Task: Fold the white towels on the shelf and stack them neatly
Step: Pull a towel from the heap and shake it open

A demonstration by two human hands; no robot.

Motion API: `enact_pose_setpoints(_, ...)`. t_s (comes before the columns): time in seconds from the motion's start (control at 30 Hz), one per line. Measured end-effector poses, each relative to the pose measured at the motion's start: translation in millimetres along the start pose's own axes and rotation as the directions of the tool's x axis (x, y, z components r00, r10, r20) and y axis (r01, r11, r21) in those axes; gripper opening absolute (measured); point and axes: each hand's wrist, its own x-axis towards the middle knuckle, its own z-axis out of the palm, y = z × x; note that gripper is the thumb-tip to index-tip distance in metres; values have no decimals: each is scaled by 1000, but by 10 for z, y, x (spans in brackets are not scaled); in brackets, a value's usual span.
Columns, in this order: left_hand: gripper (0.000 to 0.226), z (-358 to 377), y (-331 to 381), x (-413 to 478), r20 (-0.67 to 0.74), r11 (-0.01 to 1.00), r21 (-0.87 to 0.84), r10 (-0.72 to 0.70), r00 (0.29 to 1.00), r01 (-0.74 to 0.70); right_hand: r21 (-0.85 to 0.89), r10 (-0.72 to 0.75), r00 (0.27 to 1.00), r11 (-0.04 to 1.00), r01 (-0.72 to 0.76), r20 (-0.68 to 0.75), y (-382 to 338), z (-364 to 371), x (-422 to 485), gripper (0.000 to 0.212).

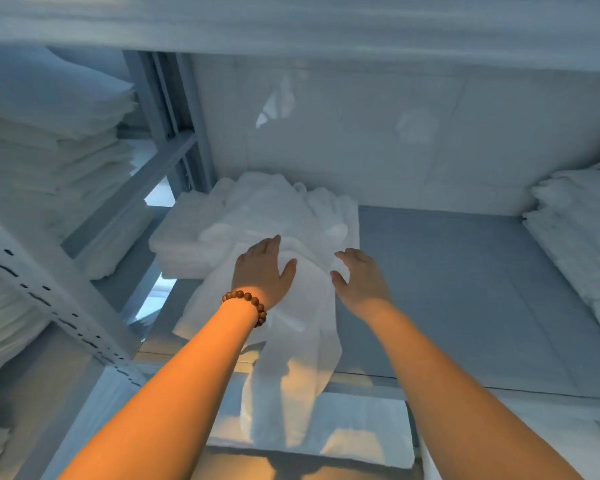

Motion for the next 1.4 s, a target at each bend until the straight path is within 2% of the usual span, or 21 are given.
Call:
enact_pose_setpoints(0.13,61,85,119,210,-63,1000,-7,-12,998,11,16,-87,996,996,87,-6,167,-45,278,47)
enact_pose_setpoints(0.4,64,190,-16,488,-62,995,70,-73,995,77,-10,-187,980,982,188,62,110,90,785,51)
enact_pose_setpoints(0.63,66,305,-222,640,-16,993,108,-45,999,46,-147,-255,962,952,267,96,-55,260,1047,61)
enact_pose_setpoints(0.7,60,353,-234,664,-16,994,102,-46,999,47,-190,-272,958,940,284,88,-103,305,1097,54)
enact_pose_setpoints(0.8,40,388,-238,725,-84,996,72,-44,995,50,-174,-287,958,942,286,16,-157,361,1121,22)
enact_pose_setpoints(0.83,32,383,-239,749,-119,996,73,-42,992,50,-148,-265,964,954,261,-8,-169,371,1119,18)
enact_pose_setpoints(0.9,23,357,-247,791,-179,996,68,-41,983,54,-126,-223,974,968,216,-46,-172,377,1110,21)
enact_pose_setpoints(1.07,18,208,-244,825,-273,1000,9,-4,962,7,-88,-188,969,980,176,-163,-121,235,1121,22)
enact_pose_setpoints(1.23,16,-47,-102,887,-360,995,-66,46,932,-74,11,-181,946,982,191,-271,-99,-32,1099,21)
enact_pose_setpoints(1.4,16,-184,145,912,-417,985,-93,94,904,-145,1,-157,902,985,172,-403,39,-343,1023,19)
